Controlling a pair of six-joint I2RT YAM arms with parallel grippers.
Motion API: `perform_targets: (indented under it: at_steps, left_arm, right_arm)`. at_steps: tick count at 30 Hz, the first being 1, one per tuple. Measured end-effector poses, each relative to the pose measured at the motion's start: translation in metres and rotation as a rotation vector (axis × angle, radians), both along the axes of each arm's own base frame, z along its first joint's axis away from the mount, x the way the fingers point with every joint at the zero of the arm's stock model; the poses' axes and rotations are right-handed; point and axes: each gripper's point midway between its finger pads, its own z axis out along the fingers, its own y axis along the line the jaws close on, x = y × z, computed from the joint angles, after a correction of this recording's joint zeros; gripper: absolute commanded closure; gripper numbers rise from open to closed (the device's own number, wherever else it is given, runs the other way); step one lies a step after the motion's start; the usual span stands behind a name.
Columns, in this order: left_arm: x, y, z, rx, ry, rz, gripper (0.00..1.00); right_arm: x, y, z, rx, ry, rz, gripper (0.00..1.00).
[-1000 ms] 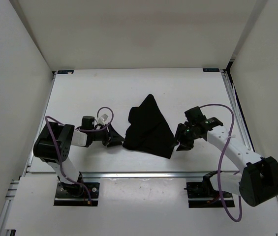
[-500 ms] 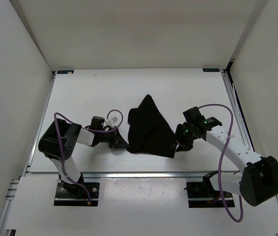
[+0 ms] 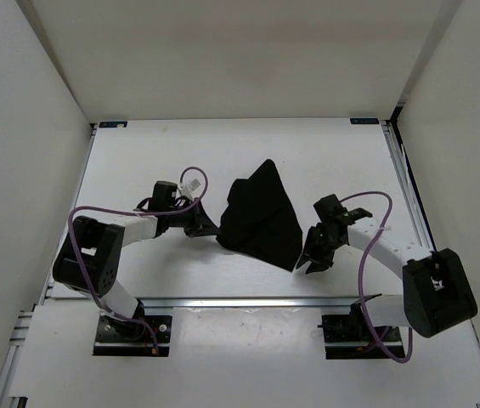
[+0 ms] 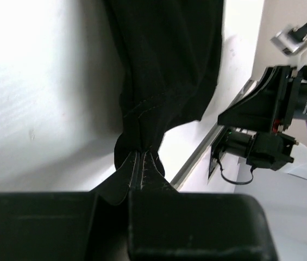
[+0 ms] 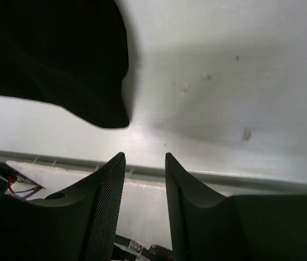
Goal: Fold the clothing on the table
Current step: Flatten the skirt out
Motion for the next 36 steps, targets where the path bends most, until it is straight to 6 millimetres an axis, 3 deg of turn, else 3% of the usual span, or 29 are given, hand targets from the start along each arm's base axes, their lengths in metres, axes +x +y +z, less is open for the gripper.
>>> perform_targets:
  at_steps: [7,12,16,19,21,23,26,30,34,35,36]
  left_arm:
    - [-0.024,0.007,-0.022,0.047,0.083,-0.010,1.00]
    - [-0.027,0.010,-0.026,0.063,0.091,-0.012,1.00]
    - [-0.027,0.012,-0.028,0.072,0.091,-0.006,1.00]
    - [-0.030,0.014,-0.031,0.076,0.101,-0.005,1.00]
    - [-0.030,0.016,-0.033,0.081,0.104,-0.001,1.00]
    - [-0.031,0.018,-0.035,0.094,0.105,-0.001,1.00]
    - [-0.034,0.023,-0.043,0.143,0.098,-0.007,1.00]
    - [-0.041,0.031,-0.055,0.241,0.101,-0.030,1.00]
    - [-0.043,0.026,-0.054,0.279,0.065,-0.079,1.00]
    - [-0.043,0.025,-0.053,0.278,0.060,-0.085,0.88]
    - [-0.043,0.025,-0.053,0.275,0.060,-0.088,0.53]
  right_arm:
    - [0.027,0.003,-0.015,0.032,-0.072,-0.040,0.59]
    - [0.044,0.001,-0.024,0.045,-0.100,-0.075,0.59]
    - [0.043,0.010,-0.029,0.077,-0.071,-0.056,0.60]
    - [0.040,0.021,-0.029,0.108,-0.065,-0.019,0.79]
    - [0.036,0.026,-0.031,0.109,-0.051,0.008,1.00]
    - [0.032,0.025,-0.031,0.099,-0.039,0.019,1.00]
    - [0.030,0.012,-0.028,0.079,-0.027,-0.009,1.00]
    - [0.038,-0.021,-0.020,0.049,-0.053,-0.103,1.00]
    - [0.035,-0.044,-0.023,0.046,-0.037,-0.177,1.00]
    - [0.032,-0.044,-0.024,0.048,-0.024,-0.178,1.00]
    - [0.029,-0.043,-0.024,0.050,-0.016,-0.171,1.00]
